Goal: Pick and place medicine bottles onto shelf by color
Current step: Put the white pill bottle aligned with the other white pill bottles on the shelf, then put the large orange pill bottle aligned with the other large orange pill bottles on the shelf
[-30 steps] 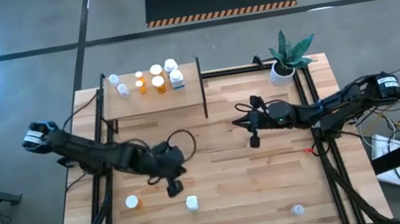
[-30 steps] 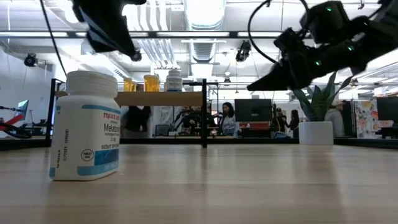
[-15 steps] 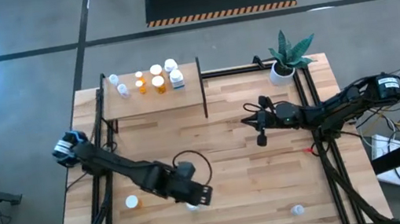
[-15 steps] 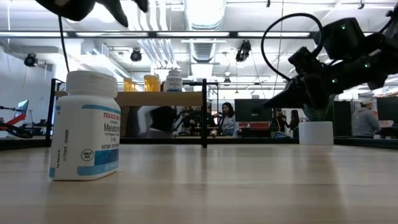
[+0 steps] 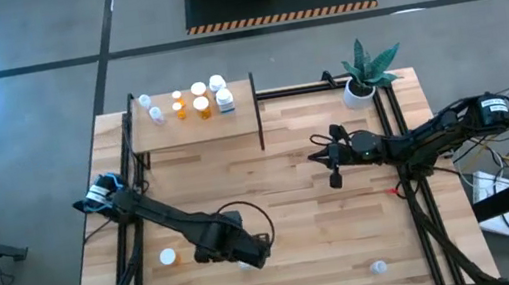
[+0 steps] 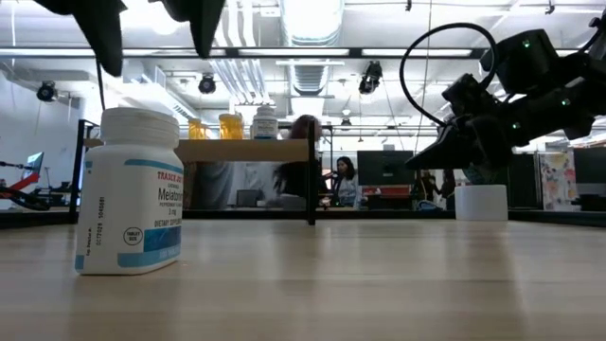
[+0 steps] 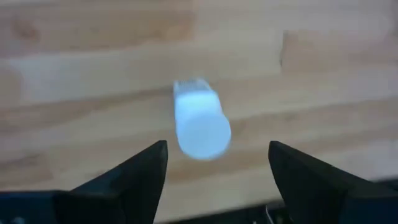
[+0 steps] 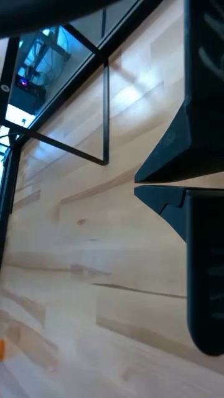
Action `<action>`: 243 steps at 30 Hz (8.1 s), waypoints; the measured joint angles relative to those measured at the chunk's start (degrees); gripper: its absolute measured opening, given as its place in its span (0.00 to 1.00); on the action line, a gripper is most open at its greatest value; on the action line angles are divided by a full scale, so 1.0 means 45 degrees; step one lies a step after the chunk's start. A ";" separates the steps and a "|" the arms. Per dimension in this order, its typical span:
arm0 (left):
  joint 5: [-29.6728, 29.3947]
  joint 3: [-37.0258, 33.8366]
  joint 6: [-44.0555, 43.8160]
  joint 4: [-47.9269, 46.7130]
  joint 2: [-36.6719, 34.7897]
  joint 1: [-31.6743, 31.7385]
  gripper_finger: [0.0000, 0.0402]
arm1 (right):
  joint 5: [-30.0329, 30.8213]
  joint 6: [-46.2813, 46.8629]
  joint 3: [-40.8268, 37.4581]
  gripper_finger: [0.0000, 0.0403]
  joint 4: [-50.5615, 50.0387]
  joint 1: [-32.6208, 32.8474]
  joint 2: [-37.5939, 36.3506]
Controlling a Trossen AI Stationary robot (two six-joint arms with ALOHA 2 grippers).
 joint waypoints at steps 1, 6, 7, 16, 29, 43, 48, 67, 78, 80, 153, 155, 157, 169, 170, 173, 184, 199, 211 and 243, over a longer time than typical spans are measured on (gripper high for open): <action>-0.0143 -0.0079 -0.0029 -0.0066 0.0000 0.0000 0.66 | 0.0002 0.0065 -0.0005 0.02 -0.0013 0.0001 0.0000; -0.0189 -0.0567 -0.0573 -0.0081 0.0000 -0.0021 0.66 | 0.0003 0.0296 -0.0049 0.02 -0.0035 0.0001 0.0000; -0.0189 -0.0655 -0.0744 -0.0045 0.0000 -0.0061 0.66 | 0.0003 0.0320 -0.0049 0.02 -0.0035 0.0001 0.0000; -0.0486 -0.0780 -0.1327 0.0848 0.0331 -0.0136 0.66 | 0.0003 0.0360 -0.0053 0.02 -0.0030 0.0001 0.0000; -0.0109 -0.0807 -0.1347 0.0994 0.0743 -0.0185 0.66 | 0.0003 0.0364 -0.0087 0.02 -0.0035 0.0001 0.0000; 0.0229 -0.0848 -0.1229 0.1219 0.1268 -0.0379 0.57 | 0.0003 0.0389 -0.0092 0.02 -0.0035 0.0001 0.0000; 0.0231 -0.0853 -0.0742 0.1005 0.1234 -0.0405 0.49 | 0.0003 0.0389 -0.0097 0.02 -0.0035 0.0001 0.0000; -0.1371 -0.0668 1.1628 -0.2365 -0.2190 0.2335 0.41 | -0.0288 0.1057 -0.0097 0.02 -0.0047 0.0001 0.0000; -0.1735 0.2093 2.4693 -0.2562 -0.3401 0.7975 0.41 | -0.0289 0.1346 -0.0097 0.02 -0.0098 0.0001 0.0000; -0.1506 0.2814 2.6541 -0.2565 -0.3182 0.9040 0.41 | -0.0285 0.1356 -0.0097 0.02 -0.0089 0.0001 0.0000; -0.2283 0.4347 3.1040 -0.2920 -0.0374 1.1715 0.67 | -0.0298 0.0819 0.0214 0.02 -0.0419 0.0001 0.0015; -0.2395 0.4398 3.1047 -0.2841 -0.0378 1.1715 0.67 | -0.0298 0.0821 0.0214 0.02 -0.0419 0.0001 0.0015; -0.2408 0.4398 3.1045 -0.2713 -0.0384 1.1720 0.67 | -0.0298 0.0821 0.0214 0.02 -0.0419 0.0001 0.0015; -0.3905 0.4398 3.1136 -0.2322 -0.0920 1.1411 0.67 | -0.0298 0.0821 0.0209 0.02 -0.0419 0.0002 0.0015; -0.3960 0.4398 3.1087 -0.2323 -0.1060 1.1326 0.67 | -0.0298 0.0821 0.0209 0.02 -0.0419 0.0005 0.0015; -0.4024 0.4344 3.0664 -0.2322 -0.1530 1.0994 0.67 | -0.0296 0.0821 0.0209 0.02 -0.0414 0.0001 0.0015; -0.2018 0.2061 2.6197 -0.2655 -0.3613 0.7886 0.47 | -0.0298 0.0913 0.0277 0.02 -0.0427 0.0003 0.0010; -0.1344 -0.3369 1.2065 -0.2332 -0.5384 0.0718 0.03 | -0.0332 0.0841 0.0277 0.02 -0.0433 0.0006 0.0010; 0.1138 -0.5819 0.4075 -0.2312 -0.5683 -0.1570 0.32 | -0.0672 0.0821 0.0282 0.02 -0.0428 0.0006 0.0010; 0.1550 -1.0275 0.1316 0.1514 -0.6545 -0.3449 0.64 | -0.0969 0.0821 0.0287 0.02 -0.0424 0.0006 0.0010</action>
